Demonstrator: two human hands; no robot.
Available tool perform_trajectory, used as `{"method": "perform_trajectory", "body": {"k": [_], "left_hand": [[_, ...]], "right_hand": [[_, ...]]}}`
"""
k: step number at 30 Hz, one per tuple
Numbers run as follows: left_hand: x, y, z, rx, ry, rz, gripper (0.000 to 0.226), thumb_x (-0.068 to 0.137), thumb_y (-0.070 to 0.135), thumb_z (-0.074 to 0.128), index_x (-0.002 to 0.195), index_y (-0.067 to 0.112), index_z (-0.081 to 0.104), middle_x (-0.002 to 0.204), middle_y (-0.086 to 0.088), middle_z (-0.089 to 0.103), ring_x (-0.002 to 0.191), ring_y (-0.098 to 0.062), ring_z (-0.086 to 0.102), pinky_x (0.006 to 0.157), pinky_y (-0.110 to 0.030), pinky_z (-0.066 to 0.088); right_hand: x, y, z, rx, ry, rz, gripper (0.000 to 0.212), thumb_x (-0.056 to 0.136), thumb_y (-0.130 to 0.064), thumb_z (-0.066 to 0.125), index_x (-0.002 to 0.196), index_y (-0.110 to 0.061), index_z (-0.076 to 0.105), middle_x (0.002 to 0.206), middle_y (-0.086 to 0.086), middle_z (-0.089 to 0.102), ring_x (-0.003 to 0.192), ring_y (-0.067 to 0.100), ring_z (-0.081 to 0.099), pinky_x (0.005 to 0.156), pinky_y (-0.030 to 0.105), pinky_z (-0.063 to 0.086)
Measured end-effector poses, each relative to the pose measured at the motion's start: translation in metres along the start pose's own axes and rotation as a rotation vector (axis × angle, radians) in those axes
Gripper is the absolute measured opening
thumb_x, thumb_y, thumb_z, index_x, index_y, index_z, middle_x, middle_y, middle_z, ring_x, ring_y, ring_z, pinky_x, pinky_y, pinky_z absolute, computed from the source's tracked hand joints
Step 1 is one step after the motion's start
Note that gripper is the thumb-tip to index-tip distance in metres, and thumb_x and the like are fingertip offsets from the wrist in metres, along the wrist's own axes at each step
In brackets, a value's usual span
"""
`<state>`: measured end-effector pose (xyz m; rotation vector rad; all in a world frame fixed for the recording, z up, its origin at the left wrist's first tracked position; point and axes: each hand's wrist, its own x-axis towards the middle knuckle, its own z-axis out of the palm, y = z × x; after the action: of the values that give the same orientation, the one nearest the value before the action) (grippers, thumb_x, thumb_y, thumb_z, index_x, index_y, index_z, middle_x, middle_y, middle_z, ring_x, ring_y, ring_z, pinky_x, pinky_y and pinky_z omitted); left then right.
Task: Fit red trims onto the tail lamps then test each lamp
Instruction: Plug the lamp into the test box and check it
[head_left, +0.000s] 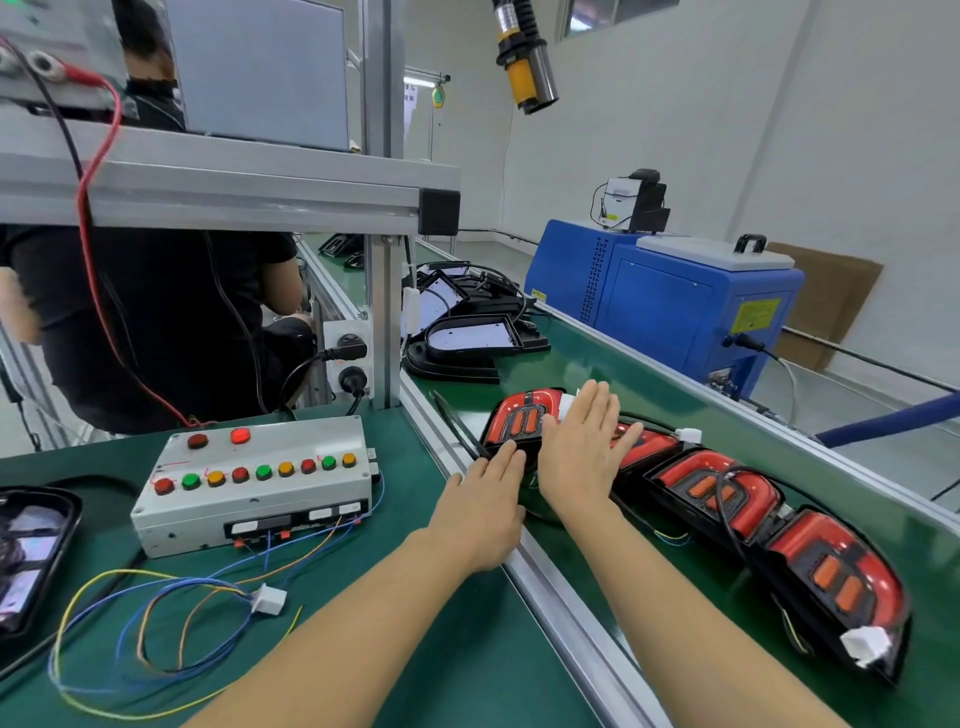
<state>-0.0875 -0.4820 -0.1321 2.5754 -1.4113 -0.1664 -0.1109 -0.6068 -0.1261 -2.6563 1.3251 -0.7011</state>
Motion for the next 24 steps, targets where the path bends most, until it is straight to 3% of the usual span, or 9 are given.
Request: {"method": "perform_trajectory", "body": {"k": [7,11,24], "left_hand": [[-0.027,-0.017,-0.007,0.106,0.003,-0.100,0.061,0.103,0.038,0.022,0.152,0.018,-0.008,0.159,0.002,-0.014,0.147,-0.022,-0.010,0.116,-0.048,-0.005],[-0.045,-0.030,-0.012,0.166,0.000,-0.189,0.063,0.102,0.042,0.022,0.151,0.018,-0.010,0.159,0.001,-0.015,0.146,-0.025,-0.014,0.113,-0.054,-0.012],[-0.128,-0.077,-0.028,0.233,0.000,-0.448,0.062,0.102,0.041,0.022,0.151,0.018,-0.009,0.159,0.001,-0.017,0.145,-0.028,-0.016,0.110,-0.058,-0.014]], "right_hand": [[-0.019,-0.006,-0.022,0.013,-0.013,-0.010,0.078,0.101,-0.050,0.030,0.153,-0.006,-0.008,0.163,0.012,-0.005,0.150,0.028,-0.005,0.115,0.057,-0.007],[-0.039,-0.017,-0.030,-0.050,0.006,-0.178,0.080,0.099,-0.055,0.031,0.154,-0.007,-0.003,0.163,0.009,-0.001,0.150,0.024,-0.004,0.114,0.060,-0.008],[-0.125,-0.082,-0.026,-0.103,-0.337,-0.572,0.075,0.099,-0.059,0.014,0.154,-0.012,-0.004,0.163,0.003,-0.007,0.150,0.018,-0.008,0.110,0.062,-0.016]]}}
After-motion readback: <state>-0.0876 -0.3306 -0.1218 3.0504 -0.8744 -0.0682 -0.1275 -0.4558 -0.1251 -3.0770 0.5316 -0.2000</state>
